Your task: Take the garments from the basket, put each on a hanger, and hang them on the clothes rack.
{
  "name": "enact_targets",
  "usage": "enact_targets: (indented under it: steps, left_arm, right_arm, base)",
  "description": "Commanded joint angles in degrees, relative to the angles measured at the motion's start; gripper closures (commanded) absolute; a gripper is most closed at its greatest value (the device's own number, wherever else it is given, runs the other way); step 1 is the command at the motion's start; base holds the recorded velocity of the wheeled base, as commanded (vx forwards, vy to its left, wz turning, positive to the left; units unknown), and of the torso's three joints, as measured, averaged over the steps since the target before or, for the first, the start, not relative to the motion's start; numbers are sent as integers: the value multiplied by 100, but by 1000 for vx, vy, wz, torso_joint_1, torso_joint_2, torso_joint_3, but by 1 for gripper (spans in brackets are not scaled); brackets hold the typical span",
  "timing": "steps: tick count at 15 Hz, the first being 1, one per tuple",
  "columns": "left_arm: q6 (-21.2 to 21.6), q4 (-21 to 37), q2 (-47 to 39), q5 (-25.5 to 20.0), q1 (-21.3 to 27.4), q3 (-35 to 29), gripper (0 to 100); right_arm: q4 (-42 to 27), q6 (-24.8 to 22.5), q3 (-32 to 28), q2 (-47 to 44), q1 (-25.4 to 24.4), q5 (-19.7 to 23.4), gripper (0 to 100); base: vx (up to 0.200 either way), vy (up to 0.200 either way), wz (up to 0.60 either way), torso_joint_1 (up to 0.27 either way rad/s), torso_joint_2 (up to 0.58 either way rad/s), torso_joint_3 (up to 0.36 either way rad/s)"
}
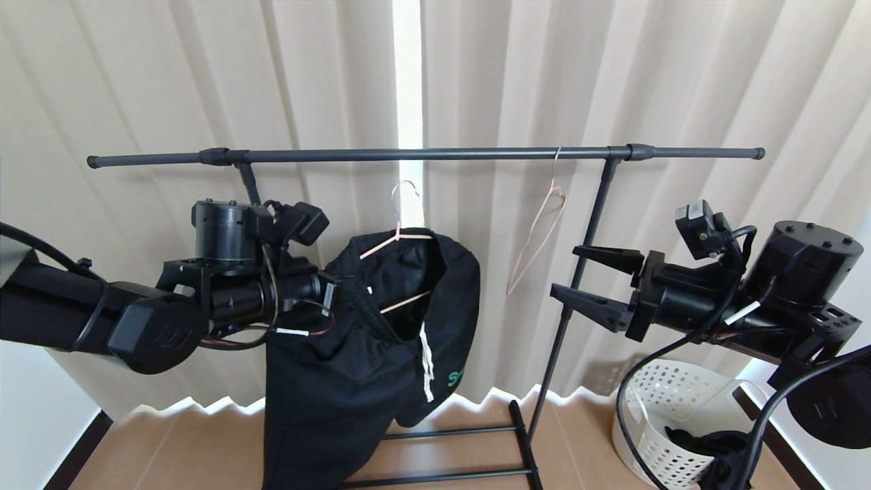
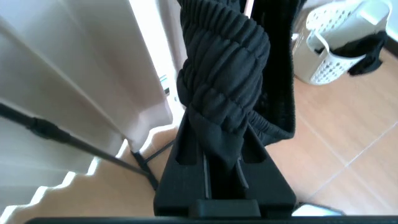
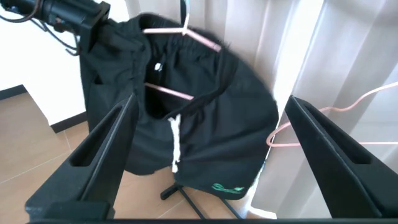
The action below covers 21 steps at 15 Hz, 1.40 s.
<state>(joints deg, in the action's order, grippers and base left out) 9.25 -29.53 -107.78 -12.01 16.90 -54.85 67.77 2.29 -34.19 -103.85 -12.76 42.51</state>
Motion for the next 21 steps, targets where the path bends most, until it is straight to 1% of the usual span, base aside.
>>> enact_targets:
  steps: [1, 2, 4, 7, 9, 16, 18, 21]
  left_arm:
    - [-143, -88, -288, 5, -2, -387, 100]
    - [-178, -88, -305, 5, 7, -457, 100]
    - [-363, -88, -490, 23, 7, -870, 100]
    - [-442, -88, -841, 392, 51, -1380, 100]
    - [-486, -80, -1070, 515, 77, -1679, 100]
    - [-539, -53, -1712, 568, 103, -2575, 100]
    - [-547, -53, -1940, 691, 103, -2909, 100]
    - [-609, -45, -2133, 709, 95, -3199, 100]
  right_arm:
    - [8, -1, 1, -4, 2, 3, 0]
    - [8, -1, 1, -4, 2, 3, 0]
    - [8, -1, 1, 5, 2, 3, 0]
    - [8, -1, 1, -4, 2, 3, 0]
    - [8, -1, -8, -4, 2, 3, 0]
    - [8, -9, -35, -12, 28, 3, 0]
    - [8, -9, -35, -12, 37, 3, 0]
    - [8, -9, -35, -21, 37, 3, 0]
  base:
    - [0, 0, 0, 0, 0, 0]
    - [0, 0, 0, 0, 0, 0]
    - [0, 0, 0, 0, 0, 0]
    - [0, 0, 0, 0, 0, 0]
    - [0, 0, 0, 0, 0, 0]
    - [0, 0, 0, 0, 0, 0]
    - [0, 0, 0, 0, 0, 0]
    - [0, 0, 0, 0, 0, 0]
